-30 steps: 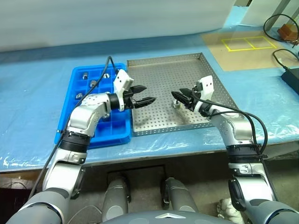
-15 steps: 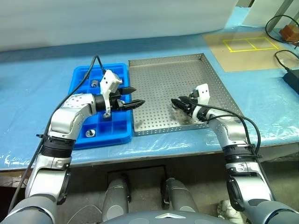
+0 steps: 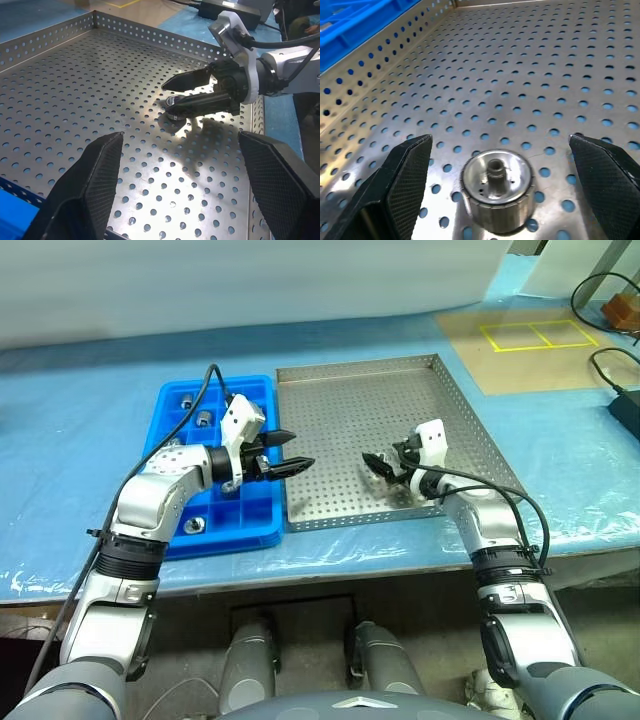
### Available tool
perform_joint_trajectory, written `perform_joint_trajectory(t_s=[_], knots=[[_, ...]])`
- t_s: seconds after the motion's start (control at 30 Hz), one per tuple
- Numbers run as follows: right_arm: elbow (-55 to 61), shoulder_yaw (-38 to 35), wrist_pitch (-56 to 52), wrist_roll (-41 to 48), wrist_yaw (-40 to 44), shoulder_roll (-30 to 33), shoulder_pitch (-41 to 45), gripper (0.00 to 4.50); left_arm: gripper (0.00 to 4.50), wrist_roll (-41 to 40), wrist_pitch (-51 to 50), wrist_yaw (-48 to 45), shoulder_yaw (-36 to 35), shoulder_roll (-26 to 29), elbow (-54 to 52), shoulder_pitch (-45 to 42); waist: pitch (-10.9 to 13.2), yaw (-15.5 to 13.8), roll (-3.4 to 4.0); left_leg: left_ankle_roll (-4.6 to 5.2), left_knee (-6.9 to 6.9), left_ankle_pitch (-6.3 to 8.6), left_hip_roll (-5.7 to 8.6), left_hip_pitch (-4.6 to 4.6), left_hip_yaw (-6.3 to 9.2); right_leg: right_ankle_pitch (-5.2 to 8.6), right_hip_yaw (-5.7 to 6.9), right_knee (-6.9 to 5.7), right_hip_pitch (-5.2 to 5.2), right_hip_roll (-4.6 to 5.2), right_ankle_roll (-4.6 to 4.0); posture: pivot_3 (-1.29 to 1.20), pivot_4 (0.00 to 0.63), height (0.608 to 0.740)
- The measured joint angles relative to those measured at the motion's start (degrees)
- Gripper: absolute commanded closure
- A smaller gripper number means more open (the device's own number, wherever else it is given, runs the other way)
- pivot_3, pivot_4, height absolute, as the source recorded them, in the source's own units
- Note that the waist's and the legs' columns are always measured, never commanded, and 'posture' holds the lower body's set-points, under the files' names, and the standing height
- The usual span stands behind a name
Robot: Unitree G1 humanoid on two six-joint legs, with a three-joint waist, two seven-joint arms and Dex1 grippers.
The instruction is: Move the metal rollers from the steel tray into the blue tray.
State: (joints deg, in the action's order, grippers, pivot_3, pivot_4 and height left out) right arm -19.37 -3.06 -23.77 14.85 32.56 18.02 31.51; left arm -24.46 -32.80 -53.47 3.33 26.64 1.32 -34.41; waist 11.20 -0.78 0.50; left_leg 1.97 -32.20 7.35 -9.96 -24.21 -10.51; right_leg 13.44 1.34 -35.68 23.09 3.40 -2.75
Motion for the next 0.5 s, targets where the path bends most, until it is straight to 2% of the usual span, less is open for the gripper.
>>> perform_joint_trajectory(t_s=[0.37, 0.47, 0.5], knots=[[-1.9, 1.8, 2.7, -3.9, -1.3, 0.1, 0.0, 0.02, 0.63, 0.5, 0.0, 0.0, 0.8, -0.4, 0.7, 0.0, 0.0, 0.0, 0.0, 0.0, 0.0, 0.0, 0.0, 0.01, 0.0, 0.0, 0.0, 0.01, -0.01, 0.0, 0.0, -0.23, 0.15, 0.74], [-3.0, 3.7, 5.0, -7.0, -2.0, 0.8, 0.4, 0.64, 0.63, 0.5, 0.0, 0.0, 0.9, -0.5, 0.7, 0.0, 0.0, 0.0, -0.02, -0.01, -0.01, 0.0, -0.01, 0.05, 0.0, 0.0, 0.0, 0.0, -0.05, 0.0, 0.0, -0.23, 0.15, 0.74], [-3.3, 3.8, 5.4, -7.3, -2.0, 0.8, 0.5, 0.98, 0.63, 0.5, 0.0, 0.0, 0.8, -0.5, 0.7, 0.0, 0.0, 0.0, -0.03, 0.0, -0.01, 0.0, -0.01, 0.08, 0.0, 0.0, 0.0, 0.01, -0.09, 0.0, 0.0, -0.23, 0.15, 0.74]])
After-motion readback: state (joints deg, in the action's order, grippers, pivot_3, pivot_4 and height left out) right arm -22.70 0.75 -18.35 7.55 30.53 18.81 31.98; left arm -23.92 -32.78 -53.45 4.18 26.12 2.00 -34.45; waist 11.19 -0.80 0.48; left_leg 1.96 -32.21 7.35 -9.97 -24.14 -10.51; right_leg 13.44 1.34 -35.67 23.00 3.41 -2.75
